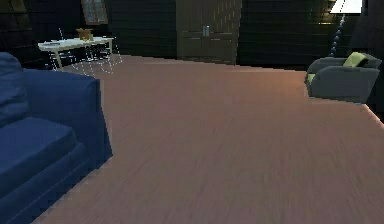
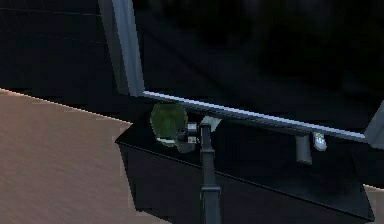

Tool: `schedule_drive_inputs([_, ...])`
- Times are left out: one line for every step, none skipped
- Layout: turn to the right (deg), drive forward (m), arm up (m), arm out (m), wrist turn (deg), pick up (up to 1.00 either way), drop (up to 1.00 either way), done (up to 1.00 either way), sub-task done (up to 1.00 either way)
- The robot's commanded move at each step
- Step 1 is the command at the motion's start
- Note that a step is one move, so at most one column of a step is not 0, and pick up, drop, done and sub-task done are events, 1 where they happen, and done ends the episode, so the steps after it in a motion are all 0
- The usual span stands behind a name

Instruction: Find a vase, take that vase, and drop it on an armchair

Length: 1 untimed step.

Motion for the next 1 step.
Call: schedule_drive_inputs([0.0, 0.0, 0.1, 0.0, 0.0, 0.0, 0.0, 0.0, 0.0])
